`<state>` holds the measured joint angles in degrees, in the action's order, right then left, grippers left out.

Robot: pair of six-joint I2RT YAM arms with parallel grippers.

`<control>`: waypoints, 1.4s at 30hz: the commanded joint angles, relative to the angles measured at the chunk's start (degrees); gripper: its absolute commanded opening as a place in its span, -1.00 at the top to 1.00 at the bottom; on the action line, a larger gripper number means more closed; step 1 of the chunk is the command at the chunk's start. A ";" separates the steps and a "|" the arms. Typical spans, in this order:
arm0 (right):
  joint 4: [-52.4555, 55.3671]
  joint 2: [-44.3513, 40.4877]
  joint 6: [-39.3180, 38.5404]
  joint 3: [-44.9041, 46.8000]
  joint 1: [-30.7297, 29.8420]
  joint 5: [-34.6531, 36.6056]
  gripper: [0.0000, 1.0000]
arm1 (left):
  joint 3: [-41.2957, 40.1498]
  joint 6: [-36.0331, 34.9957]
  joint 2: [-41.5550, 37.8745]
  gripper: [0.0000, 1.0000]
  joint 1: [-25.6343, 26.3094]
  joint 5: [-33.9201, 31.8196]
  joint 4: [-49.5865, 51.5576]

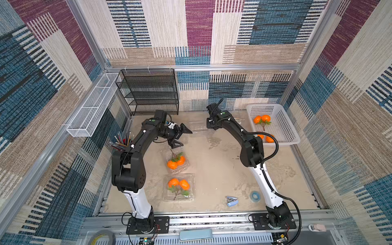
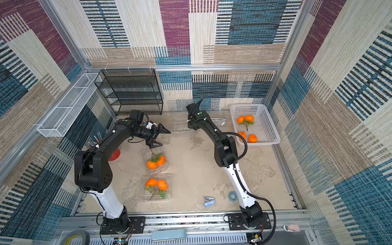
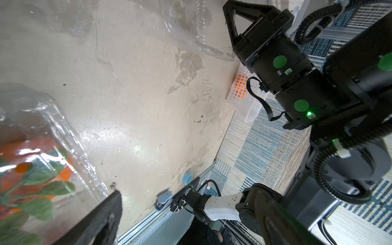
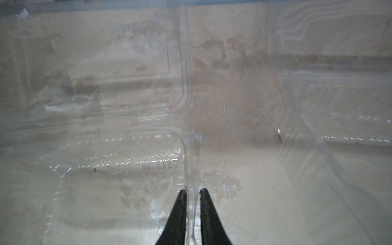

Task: Take oranges out of containers
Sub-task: Move the packing box to the center of the board.

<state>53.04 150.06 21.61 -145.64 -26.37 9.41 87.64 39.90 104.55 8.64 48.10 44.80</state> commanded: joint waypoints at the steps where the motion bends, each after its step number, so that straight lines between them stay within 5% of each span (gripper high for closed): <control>1: -1.88 0.66 -0.56 -1.40 0.44 -0.20 0.67 | 0.45 -2.10 -0.26 -0.98 0.06 1.13 0.91; 16: -6.17 -3.57 3.78 -2.97 2.07 -3.87 0.42 | -0.30 -2.24 -2.07 -0.98 0.11 -1.25 0.85; 23: -7.18 -8.01 6.72 -3.33 3.24 -7.14 -0.03 | -1.48 -1.93 -4.68 -0.98 0.58 -3.60 0.68; 29: -4.77 -12.45 8.05 -2.53 3.39 -10.06 -0.67 | -2.52 -2.24 -6.87 -0.98 0.41 -6.00 2.41; 34: -7.05 -20.38 7.92 9.27 2.49 -12.53 -0.99 | 1.09 -5.26 -6.58 -0.98 -0.50 -12.69 11.28; 42: -17.64 -33.21 7.28 35.01 -1.37 -16.95 -0.97 | 0.74 -8.34 -6.74 -0.98 -5.50 -23.58 19.27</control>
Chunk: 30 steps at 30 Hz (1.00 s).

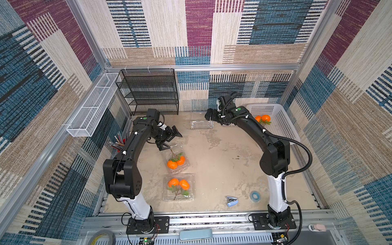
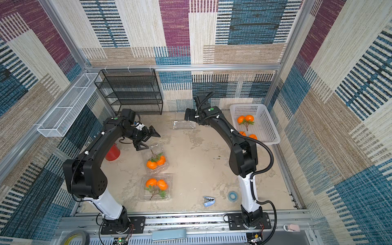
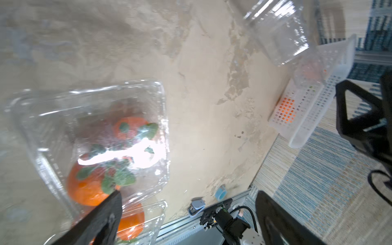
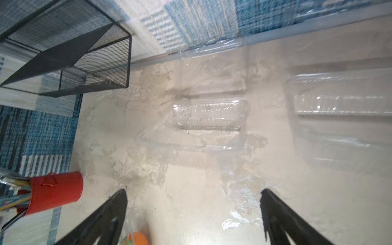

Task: Take oranges out of containers
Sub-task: Move the packing box to the center of the board.

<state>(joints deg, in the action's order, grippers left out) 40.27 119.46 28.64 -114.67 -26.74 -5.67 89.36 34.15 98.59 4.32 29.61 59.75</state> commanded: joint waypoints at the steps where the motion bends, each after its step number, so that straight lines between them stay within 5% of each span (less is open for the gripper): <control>1: -6.40 -4.42 -0.05 7.45 -1.71 -2.29 -0.97 | -1.78 -2.66 -1.05 -0.98 -1.85 -5.45 4.37; 12: -12.41 -13.77 1.99 28.05 -5.51 -8.24 -0.97 | -7.01 -1.78 -0.95 -0.98 -2.56 -8.28 2.90; 21: -15.69 -16.12 4.98 34.44 -6.04 -9.29 -0.97 | -9.68 -4.53 1.70 -0.98 -2.56 -13.40 0.96; 30: -16.33 -17.50 6.98 37.33 -6.66 -10.41 -0.97 | -14.59 -1.44 1.65 -0.98 -1.28 -4.07 -10.31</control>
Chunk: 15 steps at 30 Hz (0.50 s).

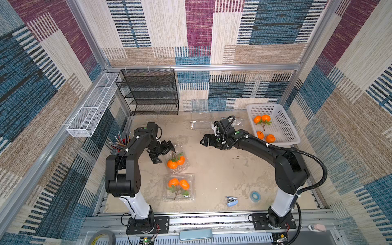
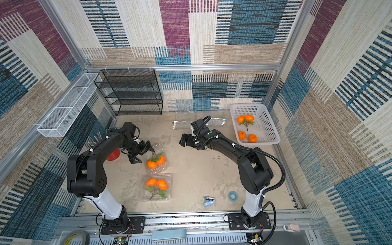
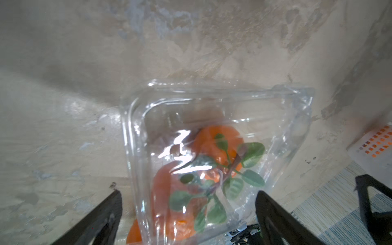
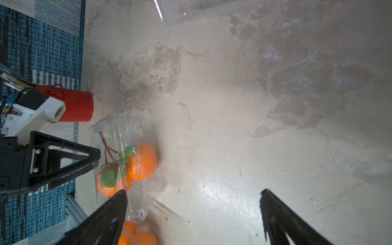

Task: Take oranges out of containers
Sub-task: Move the packing box to the center of the board.

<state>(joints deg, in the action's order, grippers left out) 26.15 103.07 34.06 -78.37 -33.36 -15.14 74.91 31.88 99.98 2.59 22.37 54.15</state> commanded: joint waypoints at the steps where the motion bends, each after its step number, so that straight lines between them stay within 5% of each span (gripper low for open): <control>1: -2.51 -1.32 1.90 1.53 -0.03 -1.02 -0.97 | 0.01 0.97 0.71 -0.98 0.89 3.72 -5.09; 15: -6.10 -9.25 8.30 12.12 4.99 -3.13 -0.97 | 14.96 8.71 11.42 -0.98 16.30 8.27 -9.92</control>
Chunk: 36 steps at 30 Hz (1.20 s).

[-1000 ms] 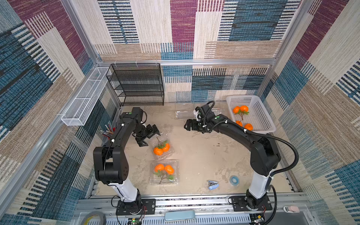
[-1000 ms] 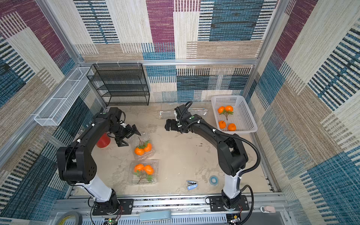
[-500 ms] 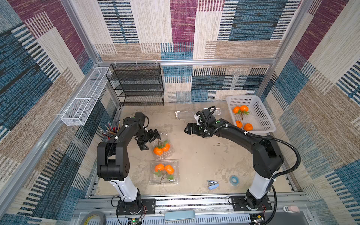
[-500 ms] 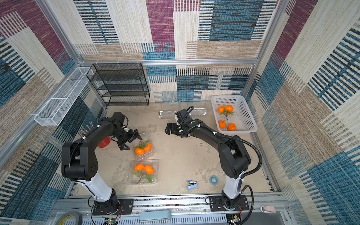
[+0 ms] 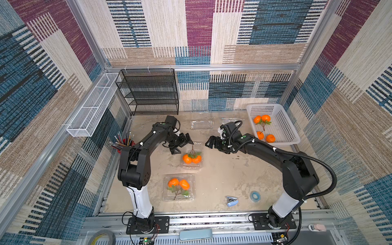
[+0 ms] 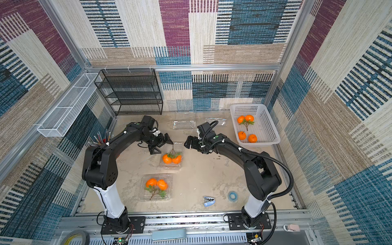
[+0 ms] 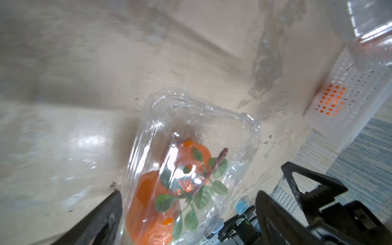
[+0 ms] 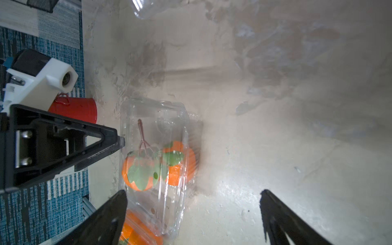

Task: Take oranges out of containers
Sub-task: Move the packing box to the center of the board.

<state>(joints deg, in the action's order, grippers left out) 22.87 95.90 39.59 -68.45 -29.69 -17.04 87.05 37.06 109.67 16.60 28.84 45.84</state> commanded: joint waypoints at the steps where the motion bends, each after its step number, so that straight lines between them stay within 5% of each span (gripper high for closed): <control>1: -3.13 -3.39 3.20 3.70 2.28 -1.36 -0.97 | 4.48 4.50 2.88 -0.98 4.08 2.35 -2.13; 7: -3.23 -9.79 5.31 11.91 8.55 -2.17 -0.97 | 15.61 8.72 9.86 -0.98 11.09 6.96 -3.75; 13: -0.63 -12.29 2.42 13.19 10.53 -1.21 -0.97 | 22.61 6.42 9.52 -0.98 9.29 4.97 3.65; 25: 3.63 -6.44 -7.01 7.30 11.01 3.97 -0.97 | 5.75 10.21 -0.68 -0.98 7.21 3.85 4.84; 36: 0.07 -5.71 -7.33 10.58 11.59 -1.88 -0.97 | 5.48 17.89 4.48 -0.98 12.51 9.08 -3.48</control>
<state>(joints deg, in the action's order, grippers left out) 25.15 91.20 32.08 -58.83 -18.02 -16.27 92.05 52.49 113.19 28.47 35.62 45.12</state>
